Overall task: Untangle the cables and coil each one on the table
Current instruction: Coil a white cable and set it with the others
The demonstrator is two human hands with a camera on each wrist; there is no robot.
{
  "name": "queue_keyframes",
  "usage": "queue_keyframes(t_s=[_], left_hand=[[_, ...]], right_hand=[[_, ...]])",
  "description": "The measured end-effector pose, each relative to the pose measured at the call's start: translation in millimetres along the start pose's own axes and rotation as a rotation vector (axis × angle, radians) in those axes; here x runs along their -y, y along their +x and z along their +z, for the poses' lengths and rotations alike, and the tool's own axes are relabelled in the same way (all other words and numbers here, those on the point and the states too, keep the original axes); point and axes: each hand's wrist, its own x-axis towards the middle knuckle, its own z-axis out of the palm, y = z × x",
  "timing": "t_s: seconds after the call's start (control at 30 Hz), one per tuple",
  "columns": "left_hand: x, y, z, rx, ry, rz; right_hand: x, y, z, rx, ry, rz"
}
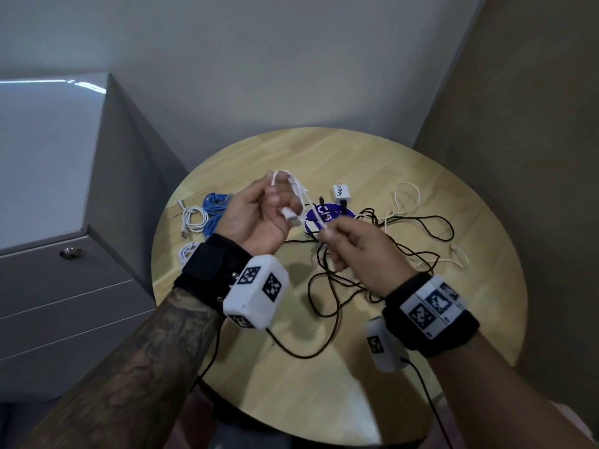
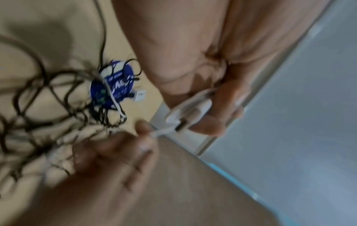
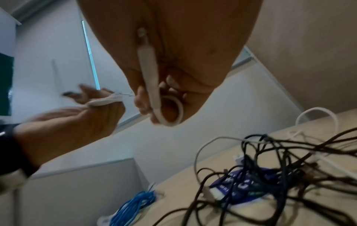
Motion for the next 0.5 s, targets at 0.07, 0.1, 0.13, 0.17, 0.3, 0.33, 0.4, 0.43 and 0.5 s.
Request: queue_keyframes(t_s=[0.07, 0.1, 0.13, 0.17, 0.3, 0.33, 0.4, 0.43, 0.5], left_hand=[[-3, 2, -3, -0.111, -0.013, 0.139], [-5, 3, -5, -0.165, 0.005, 0.194], [-5, 4, -6, -0.206, 0.026, 0.235], [-4, 5, -8, -0.232, 0.043, 0.268], [-4, 9, -13, -0.269, 0.167, 0.370], [-4, 11, -15, -0.281, 0.239, 0.391], [0, 12, -16, -0.314, 0.461, 0.439], [3, 12, -16, -0.320, 0.619, 0.457], [12, 7, -14, -0.274, 1.005, 0.436]], right_hand=[[-4, -3, 14, 0.120, -0.059, 0.030], [-6, -5, 19, 0.161, -0.100, 0.034], [-6, -6, 22, 0.185, -0.130, 0.036], [-5, -7, 23, 0.196, -0.137, 0.038], [8, -10, 20, 0.186, -0.194, -0.005], [11, -12, 20, 0.179, -0.236, -0.040], [16, -15, 18, 0.157, -0.277, -0.121], [17, -16, 17, 0.127, -0.288, -0.168], [22, -16, 9, 0.012, -0.351, -0.292]])
